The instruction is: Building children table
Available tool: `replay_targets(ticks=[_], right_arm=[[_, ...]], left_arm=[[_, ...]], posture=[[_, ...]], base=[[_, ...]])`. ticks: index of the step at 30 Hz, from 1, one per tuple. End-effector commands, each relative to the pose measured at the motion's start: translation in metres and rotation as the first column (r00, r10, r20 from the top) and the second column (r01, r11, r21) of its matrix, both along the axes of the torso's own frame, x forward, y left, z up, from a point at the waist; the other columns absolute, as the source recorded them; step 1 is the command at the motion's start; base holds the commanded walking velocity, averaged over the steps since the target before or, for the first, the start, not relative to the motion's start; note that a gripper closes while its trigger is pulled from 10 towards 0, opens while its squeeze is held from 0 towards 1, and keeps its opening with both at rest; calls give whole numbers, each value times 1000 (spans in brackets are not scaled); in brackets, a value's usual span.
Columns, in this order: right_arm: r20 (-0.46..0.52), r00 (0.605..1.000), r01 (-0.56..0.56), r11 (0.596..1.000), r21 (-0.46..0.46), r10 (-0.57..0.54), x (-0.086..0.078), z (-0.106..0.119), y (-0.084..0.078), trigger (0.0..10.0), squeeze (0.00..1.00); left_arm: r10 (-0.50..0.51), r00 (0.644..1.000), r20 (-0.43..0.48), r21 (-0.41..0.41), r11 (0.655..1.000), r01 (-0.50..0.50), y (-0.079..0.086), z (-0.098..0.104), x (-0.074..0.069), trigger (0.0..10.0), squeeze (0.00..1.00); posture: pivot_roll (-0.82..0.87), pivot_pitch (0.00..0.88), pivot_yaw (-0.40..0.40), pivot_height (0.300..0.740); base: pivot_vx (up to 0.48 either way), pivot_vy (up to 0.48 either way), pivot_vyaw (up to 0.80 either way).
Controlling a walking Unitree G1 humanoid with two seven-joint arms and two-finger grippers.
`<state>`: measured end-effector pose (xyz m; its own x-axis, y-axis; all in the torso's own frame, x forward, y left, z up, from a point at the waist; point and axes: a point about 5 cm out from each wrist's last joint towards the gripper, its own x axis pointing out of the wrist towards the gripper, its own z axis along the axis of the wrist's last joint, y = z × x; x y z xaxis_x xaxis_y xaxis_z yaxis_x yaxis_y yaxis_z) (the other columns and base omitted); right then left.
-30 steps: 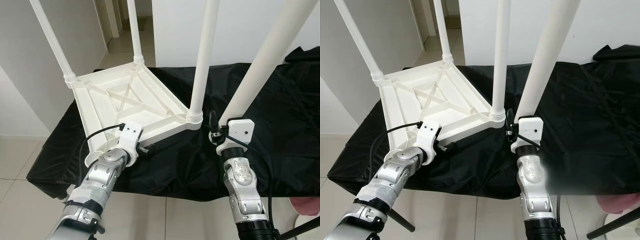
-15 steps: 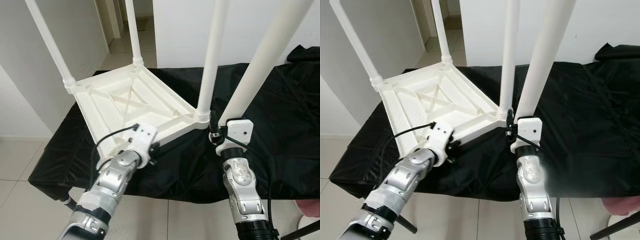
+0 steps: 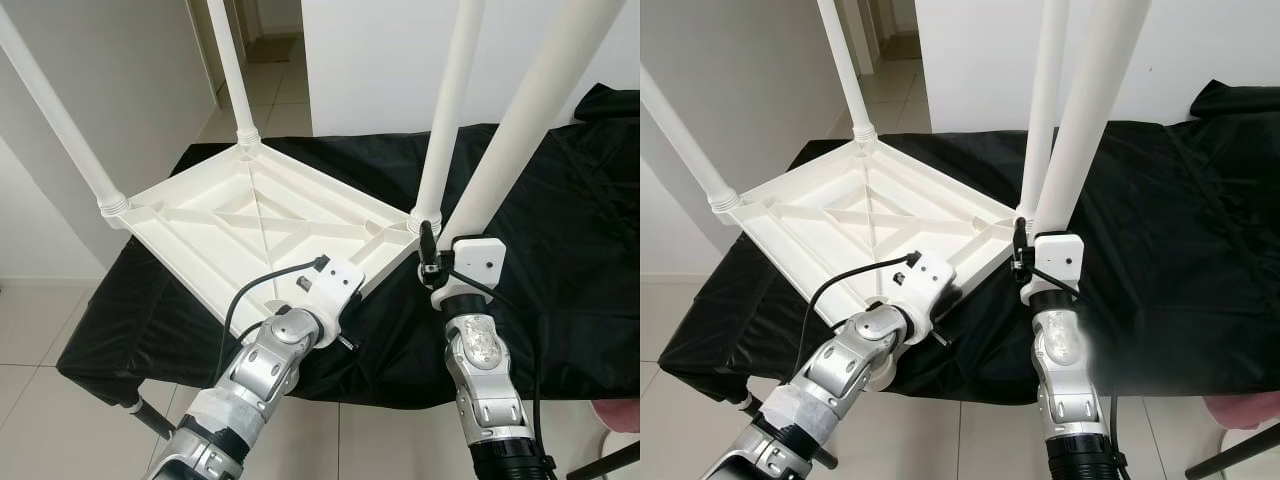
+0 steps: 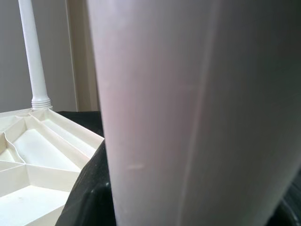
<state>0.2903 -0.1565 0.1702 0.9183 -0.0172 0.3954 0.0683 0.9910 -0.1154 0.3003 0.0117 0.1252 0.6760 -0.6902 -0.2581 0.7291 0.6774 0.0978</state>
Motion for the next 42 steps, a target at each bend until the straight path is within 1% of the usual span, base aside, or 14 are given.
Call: replay_targets(ticks=[1, 4, 8, 9, 11, 18, 20, 22, 24, 25, 31, 32, 35, 42], right_arm=[[18, 1000, -8, 1000, 7, 7, 2, 2, 4, 10000, 0], [18, 1000, -7, 1000, 8, 7, 2, 2, 4, 10000, 0], [19, 1000, -5, 1000, 10, 4, 2, 2, 4, 10000, 0], [20, 1000, -4, 1000, 10, 3, 2, 2, 4, 10000, 0], [21, 1000, -2, 1000, 11, 2, 3, 2, 4, 10000, 0], [24, 1000, -4, 1000, 9, 4, 4, 3, 5, 10000, 0], [24, 1000, -5, 1000, 8, 5, 5, 3, 4, 10000, 0], [24, 1000, -10, 1000, 4, 10, 5, 4, 4, 10000, 0], [25, 1000, -11, 1000, 1, 11, 6, 4, 4, 10000, 0], [26, 1000, -13, 1000, -1, 13, 6, 5, 3, 10000, 0], [26, 1000, -8, 1000, 1, 8, 5, 5, 1, 10000, 0], [26, 1000, -8, 1000, 1, 8, 5, 5, 1, 10000, 0], [22, 1000, -12, 1000, 3, 12, 6, 4, 2, 10000, 0], [21, 999, -25, 1000, 3, 25, 7, 4, 5, 10000, 0]], left_arm=[[-24, 1000, -6, -43, 999, 23, 5, 3, -2, 10000, 1000], [-43, 999, 1, -58, 997, 43, 6, 6, -3, 10000, 1000], [-29, 995, 100, -62, 997, 35, 10, 17, -1, 10000, 1000], [-56, 990, 126, -92, 993, 68, 14, 23, -3, 10000, 0], [-98, 984, 148, -139, 983, 118, 20, 32, -8, 10000, 0], [-83, 979, 188, -217, 968, 124, 48, 48, -14, 10000, 0], [-83, 974, 213, -216, 968, 129, 55, 50, -18, 10000, 0], [-113, 957, 266, -184, 969, 165, 71, 48, -34, 10000, 0], [-127, 954, 270, -169, 970, 177, 75, 47, -39, 10000, 0], [-172, 958, 229, -152, 966, 209, 83, 41, -48, 10000, 0], [-297, 953, 63, -191, 934, 303, 112, 30, -68, 10000, 0], [-297, 953, 63, -191, 934, 303, 112, 30, -68, 10000, 0], [-331, 943, 34, -145, 932, 333, 123, 28, -74, 10000, 0], [-350, 936, -39, -17, 937, 350, 145, 17, -73, 10000, 0]], posture=[[-49, 0, 155, 740], [-49, 0, 155, 740], [-45, 0, 158, 740], [-42, 0, 156, 740], [-41, 0, 155, 740], [-35, 0, 147, 740], [-31, 0, 142, 740], [-27, 0, 135, 740], [-24, 0, 130, 740], [-22, 0, 131, 740], [-12, 0, 126, 740], [-12, 0, 126, 740], [-2, 0, 121, 740], [-1, 0, 120, 740]], base=[[0, 0, 0], [0, 0, 0], [0, 0, 0], [0, 0, 0], [0, 0, 0], [0, 0, 0], [0, 0, 0], [0, 0, 0], [0, 0, 0], [0, 0, 0], [0, 0, 0], [0, 0, 0], [0, 0, 0], [0, 0, 0]])
